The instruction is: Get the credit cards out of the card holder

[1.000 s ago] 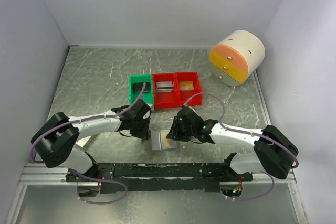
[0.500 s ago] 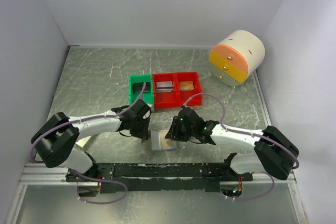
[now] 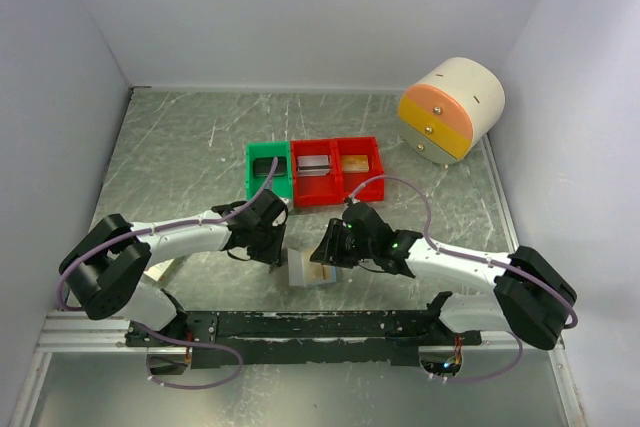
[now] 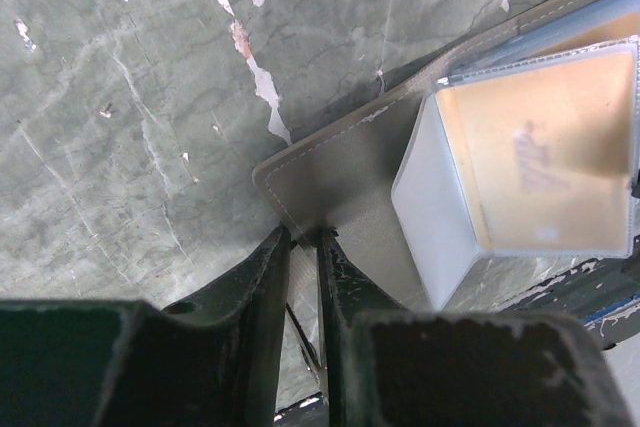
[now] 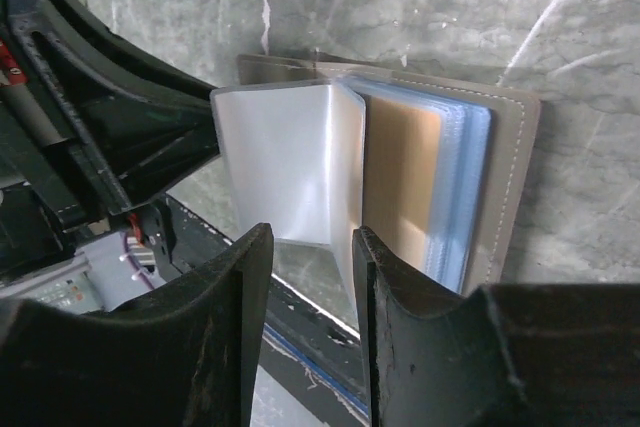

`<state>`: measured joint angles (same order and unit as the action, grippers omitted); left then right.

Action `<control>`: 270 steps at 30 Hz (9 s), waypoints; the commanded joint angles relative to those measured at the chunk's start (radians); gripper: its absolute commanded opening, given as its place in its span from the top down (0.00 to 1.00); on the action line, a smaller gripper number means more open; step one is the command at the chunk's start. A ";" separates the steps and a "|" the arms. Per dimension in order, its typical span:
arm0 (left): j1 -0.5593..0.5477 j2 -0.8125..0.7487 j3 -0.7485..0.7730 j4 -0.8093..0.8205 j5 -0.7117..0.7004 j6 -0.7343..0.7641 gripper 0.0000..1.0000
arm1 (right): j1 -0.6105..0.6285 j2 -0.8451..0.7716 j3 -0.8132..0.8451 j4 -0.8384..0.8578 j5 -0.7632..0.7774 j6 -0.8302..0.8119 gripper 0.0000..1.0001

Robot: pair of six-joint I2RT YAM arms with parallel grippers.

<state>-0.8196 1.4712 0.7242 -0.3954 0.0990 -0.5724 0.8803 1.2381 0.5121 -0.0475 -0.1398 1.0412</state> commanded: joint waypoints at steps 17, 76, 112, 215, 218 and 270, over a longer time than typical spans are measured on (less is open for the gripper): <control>-0.001 -0.041 0.003 -0.002 0.011 0.002 0.74 | 0.006 0.022 -0.096 0.331 -0.117 0.151 0.62; -0.134 -0.155 0.138 -0.081 0.059 -0.222 0.32 | 0.014 -0.570 -0.331 0.209 0.411 0.178 0.00; -0.135 -0.056 -0.027 -0.024 -0.084 -0.280 0.73 | 0.110 0.147 -0.136 0.448 0.050 0.193 0.64; -0.147 0.062 0.013 -0.042 -0.133 -0.245 0.88 | 0.095 0.236 -0.304 0.722 0.139 0.384 1.00; -0.148 0.059 0.011 -0.043 -0.135 -0.247 0.88 | 0.092 0.191 -0.296 0.660 0.147 0.361 1.00; -0.149 0.000 0.070 -0.051 -0.104 -0.195 0.81 | 0.053 0.145 -0.297 0.622 0.098 0.331 0.99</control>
<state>-0.9623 1.5116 0.7715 -0.4210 -0.0036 -0.8131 0.9371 1.3869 0.2214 0.5850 -0.0631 1.3621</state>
